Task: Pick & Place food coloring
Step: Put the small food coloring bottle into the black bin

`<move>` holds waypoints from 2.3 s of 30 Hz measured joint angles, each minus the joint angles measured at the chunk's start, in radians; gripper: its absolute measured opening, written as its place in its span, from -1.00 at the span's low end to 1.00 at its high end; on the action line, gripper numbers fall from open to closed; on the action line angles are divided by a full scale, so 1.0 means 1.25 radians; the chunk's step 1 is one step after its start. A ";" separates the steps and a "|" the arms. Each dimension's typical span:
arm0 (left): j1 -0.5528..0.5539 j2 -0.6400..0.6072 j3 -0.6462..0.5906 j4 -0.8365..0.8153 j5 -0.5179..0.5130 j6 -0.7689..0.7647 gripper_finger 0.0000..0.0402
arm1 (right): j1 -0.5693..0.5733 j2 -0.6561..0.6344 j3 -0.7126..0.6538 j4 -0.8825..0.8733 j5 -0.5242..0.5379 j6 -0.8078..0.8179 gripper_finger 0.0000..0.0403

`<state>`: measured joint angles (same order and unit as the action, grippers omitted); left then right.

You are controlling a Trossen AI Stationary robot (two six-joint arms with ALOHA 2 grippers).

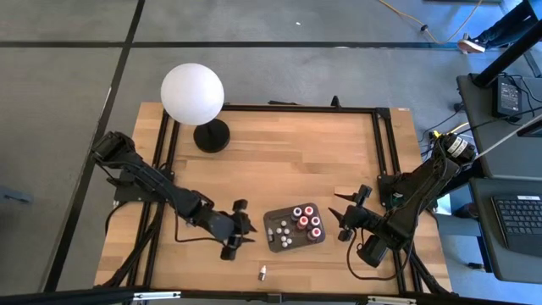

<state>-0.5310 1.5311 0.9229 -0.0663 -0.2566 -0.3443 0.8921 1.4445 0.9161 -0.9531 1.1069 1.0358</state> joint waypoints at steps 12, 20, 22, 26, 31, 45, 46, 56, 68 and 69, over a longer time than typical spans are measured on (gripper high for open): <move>-0.021 0.117 0.209 -0.118 0.000 0.255 -0.42 | 0.000 0.000 0.000 0.000 -0.003 -0.008 0.15; -0.021 0.259 0.362 -0.206 0.186 0.419 -0.53 | 0.000 0.000 0.000 0.001 -0.021 -0.016 0.15; -0.022 0.286 0.397 -0.241 0.216 0.456 -0.57 | 0.000 0.000 0.000 0.002 -0.027 -0.011 0.15; -0.026 0.322 0.441 -0.282 0.222 0.498 -0.65 | 0.000 0.000 0.000 0.004 -0.045 0.006 0.15; -0.027 0.323 0.443 -0.279 0.186 0.494 -0.70 | 0.000 0.000 0.000 0.009 -0.056 0.006 0.15; -0.027 0.318 0.443 -0.261 0.078 0.493 -0.66 | 0.000 0.000 0.000 0.009 -0.056 0.004 0.15; -0.027 0.318 0.443 -0.261 0.075 0.493 -0.66 | 0.000 0.000 0.000 0.008 -0.056 0.004 0.15; -0.031 0.318 0.443 -0.261 0.027 0.461 -0.46 | 0.000 0.000 0.000 0.008 -0.056 0.003 0.15; -0.032 0.318 0.443 -0.261 0.019 0.428 0.05 | 0.000 0.000 0.000 0.008 -0.056 0.003 0.15; -0.033 0.318 0.443 -0.261 0.029 0.417 0.07 | 0.000 0.000 0.000 0.008 -0.056 0.003 0.15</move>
<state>-0.5719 1.9289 1.4769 -0.3931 -0.2201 0.1768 0.8925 1.4441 0.9161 -0.9428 1.0370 1.0393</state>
